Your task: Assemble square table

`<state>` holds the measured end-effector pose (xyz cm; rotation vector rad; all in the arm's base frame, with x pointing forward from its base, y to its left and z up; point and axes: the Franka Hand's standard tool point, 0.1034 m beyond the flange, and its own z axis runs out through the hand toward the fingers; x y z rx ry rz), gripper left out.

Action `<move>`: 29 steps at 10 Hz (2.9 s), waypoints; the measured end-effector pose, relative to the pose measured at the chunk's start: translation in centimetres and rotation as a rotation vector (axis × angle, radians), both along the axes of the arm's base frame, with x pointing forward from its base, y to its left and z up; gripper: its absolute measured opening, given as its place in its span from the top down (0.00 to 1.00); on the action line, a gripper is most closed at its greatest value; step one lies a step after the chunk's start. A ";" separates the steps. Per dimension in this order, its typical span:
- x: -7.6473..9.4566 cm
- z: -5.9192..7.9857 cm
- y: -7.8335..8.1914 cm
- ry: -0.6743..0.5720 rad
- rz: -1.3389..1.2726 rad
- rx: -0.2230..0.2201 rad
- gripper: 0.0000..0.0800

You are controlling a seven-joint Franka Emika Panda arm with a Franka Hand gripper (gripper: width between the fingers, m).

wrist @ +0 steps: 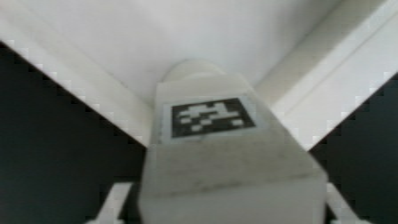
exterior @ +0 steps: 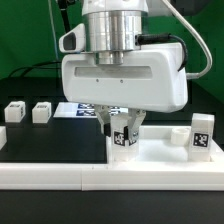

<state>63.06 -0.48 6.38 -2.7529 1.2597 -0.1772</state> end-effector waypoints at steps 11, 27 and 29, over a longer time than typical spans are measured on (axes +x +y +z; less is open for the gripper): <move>-0.9 0.0 -0.2 0.185 -1.128 0.188 0.63; -1.1 3.8 1.8 0.180 -1.112 0.224 0.19; -1.1 3.6 1.8 0.181 -1.113 0.222 0.19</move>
Offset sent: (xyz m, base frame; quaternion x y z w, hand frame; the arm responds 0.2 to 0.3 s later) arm 0.0031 0.0129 0.0029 -0.0419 -0.0891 0.3725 0.9228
